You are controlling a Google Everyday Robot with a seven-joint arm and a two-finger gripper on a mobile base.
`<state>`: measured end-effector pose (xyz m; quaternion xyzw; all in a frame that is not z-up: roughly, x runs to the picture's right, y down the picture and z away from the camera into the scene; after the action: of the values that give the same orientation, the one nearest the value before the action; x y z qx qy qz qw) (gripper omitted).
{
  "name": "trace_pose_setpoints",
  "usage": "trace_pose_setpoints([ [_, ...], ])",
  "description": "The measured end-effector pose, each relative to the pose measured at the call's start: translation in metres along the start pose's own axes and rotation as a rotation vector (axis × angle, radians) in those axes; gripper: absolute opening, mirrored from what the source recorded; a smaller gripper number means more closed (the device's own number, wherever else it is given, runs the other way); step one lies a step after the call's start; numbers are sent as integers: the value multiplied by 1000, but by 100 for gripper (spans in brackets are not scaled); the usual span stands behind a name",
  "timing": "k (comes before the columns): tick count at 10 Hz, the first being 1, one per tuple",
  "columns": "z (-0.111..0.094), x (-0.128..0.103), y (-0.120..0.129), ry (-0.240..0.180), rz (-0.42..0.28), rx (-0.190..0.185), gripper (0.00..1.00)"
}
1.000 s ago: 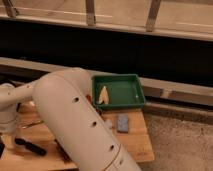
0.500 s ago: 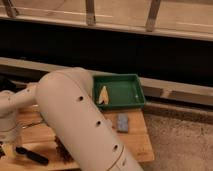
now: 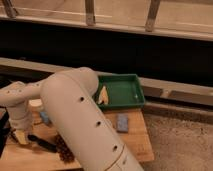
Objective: Wipe table surface with brush
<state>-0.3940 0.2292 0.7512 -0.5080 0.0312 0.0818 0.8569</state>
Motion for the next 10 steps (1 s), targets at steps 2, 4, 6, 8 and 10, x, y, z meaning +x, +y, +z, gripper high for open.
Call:
trace_pose_setpoints([
  [2, -2, -9, -7, -1, -15, 4, 0],
  [4, 5, -11, 3, 11, -25, -7, 0],
  [6, 18, -2, 26, 24, -8, -28, 0],
  [8, 27, 30, 30, 51, 48, -40, 0],
  [10, 30, 58, 20, 77, 113, -40, 0],
])
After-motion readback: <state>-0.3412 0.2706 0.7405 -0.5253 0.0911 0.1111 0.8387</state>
